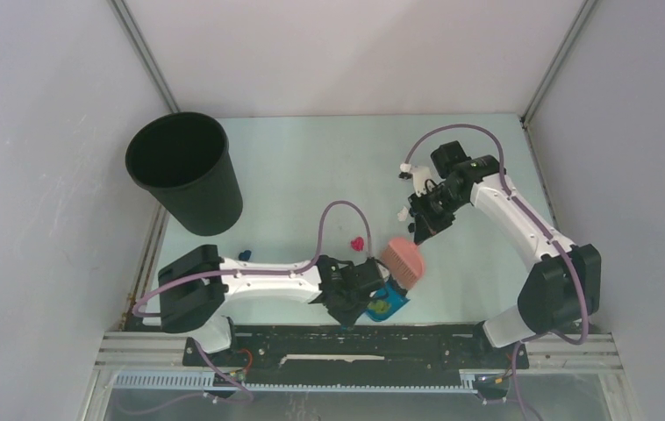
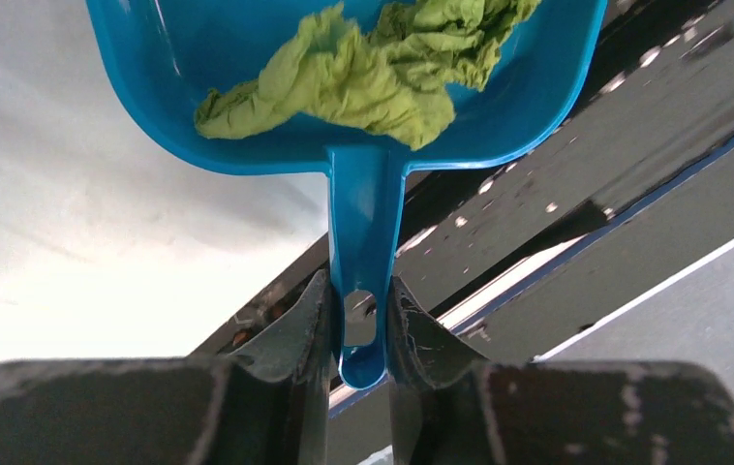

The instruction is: Sweep away the paper scraps from the table

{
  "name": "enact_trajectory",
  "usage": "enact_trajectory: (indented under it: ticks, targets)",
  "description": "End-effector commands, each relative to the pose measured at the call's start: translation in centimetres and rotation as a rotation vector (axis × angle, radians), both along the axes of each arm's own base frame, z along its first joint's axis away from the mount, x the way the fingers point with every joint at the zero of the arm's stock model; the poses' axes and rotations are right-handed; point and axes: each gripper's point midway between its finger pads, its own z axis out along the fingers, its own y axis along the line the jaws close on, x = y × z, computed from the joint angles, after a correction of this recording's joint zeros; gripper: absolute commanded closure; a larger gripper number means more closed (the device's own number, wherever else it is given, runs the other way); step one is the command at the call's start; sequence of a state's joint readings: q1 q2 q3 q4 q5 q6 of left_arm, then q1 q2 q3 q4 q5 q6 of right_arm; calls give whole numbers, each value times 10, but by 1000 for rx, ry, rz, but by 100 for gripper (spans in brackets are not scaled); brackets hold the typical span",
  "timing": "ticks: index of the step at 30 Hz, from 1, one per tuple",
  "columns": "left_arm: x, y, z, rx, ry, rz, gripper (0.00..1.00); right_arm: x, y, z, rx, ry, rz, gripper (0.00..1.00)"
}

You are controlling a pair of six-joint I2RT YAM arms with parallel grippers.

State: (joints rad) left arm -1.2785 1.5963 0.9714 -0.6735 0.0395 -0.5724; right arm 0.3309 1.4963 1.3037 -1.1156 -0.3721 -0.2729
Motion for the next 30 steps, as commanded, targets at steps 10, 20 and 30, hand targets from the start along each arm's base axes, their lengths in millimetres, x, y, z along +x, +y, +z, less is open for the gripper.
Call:
enact_trajectory:
  ticks: [10,20,30]
  targets:
    - [22,-24,18,-98,-117,62,100,-18,13,62,166,-16,25,100]
    - [14,19,28,-148,-131,185,100,87,-35,100,-104,-429,-151,100]
    - [-8,77,24,-63,-40,298,100,172,-56,66,-420,-528,-248,100]
